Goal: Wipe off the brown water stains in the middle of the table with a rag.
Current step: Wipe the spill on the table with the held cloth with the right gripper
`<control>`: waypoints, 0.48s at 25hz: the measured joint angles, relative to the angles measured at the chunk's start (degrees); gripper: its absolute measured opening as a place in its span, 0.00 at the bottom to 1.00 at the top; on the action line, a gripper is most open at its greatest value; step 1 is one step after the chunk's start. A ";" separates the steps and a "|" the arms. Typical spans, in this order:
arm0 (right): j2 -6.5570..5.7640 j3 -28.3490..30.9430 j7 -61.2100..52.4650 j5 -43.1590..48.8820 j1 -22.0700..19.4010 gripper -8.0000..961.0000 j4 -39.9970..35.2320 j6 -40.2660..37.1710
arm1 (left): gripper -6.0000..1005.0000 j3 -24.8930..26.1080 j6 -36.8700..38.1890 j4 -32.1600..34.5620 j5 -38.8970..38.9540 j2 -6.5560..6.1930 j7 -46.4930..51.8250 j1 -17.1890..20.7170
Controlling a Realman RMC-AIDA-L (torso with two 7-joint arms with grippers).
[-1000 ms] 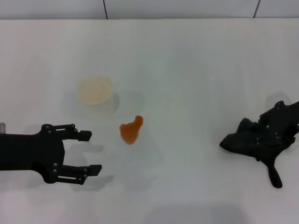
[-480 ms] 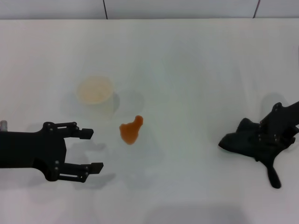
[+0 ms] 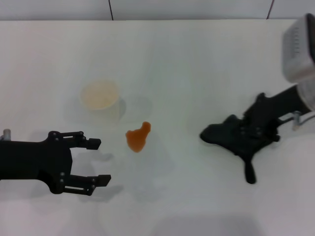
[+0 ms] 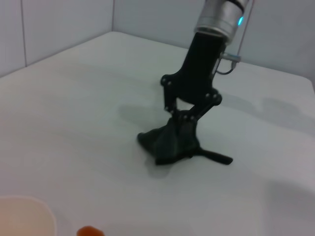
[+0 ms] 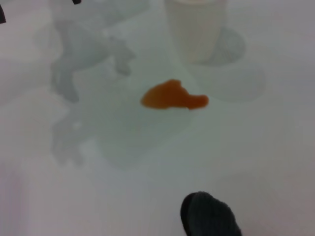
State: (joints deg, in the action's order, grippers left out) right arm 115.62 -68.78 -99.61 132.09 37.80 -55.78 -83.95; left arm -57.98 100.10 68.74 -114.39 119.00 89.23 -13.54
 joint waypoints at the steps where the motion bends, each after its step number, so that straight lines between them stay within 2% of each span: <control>1: 0.00 -1.07 -0.09 -0.63 0.62 0.08 0.70 0.87 | 0.86 -0.17 -0.01 -0.01 0.04 0.00 -0.02 0.00; 12: 0.36 -13.08 -1.60 -7.87 5.94 0.08 3.85 11.68 | 0.86 -1.11 -0.08 -0.01 0.06 0.00 0.11 0.00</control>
State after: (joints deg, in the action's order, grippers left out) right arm 115.98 -81.86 -101.21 124.22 43.74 -51.92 -72.27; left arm -59.09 100.01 68.73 -114.34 119.00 89.34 -13.53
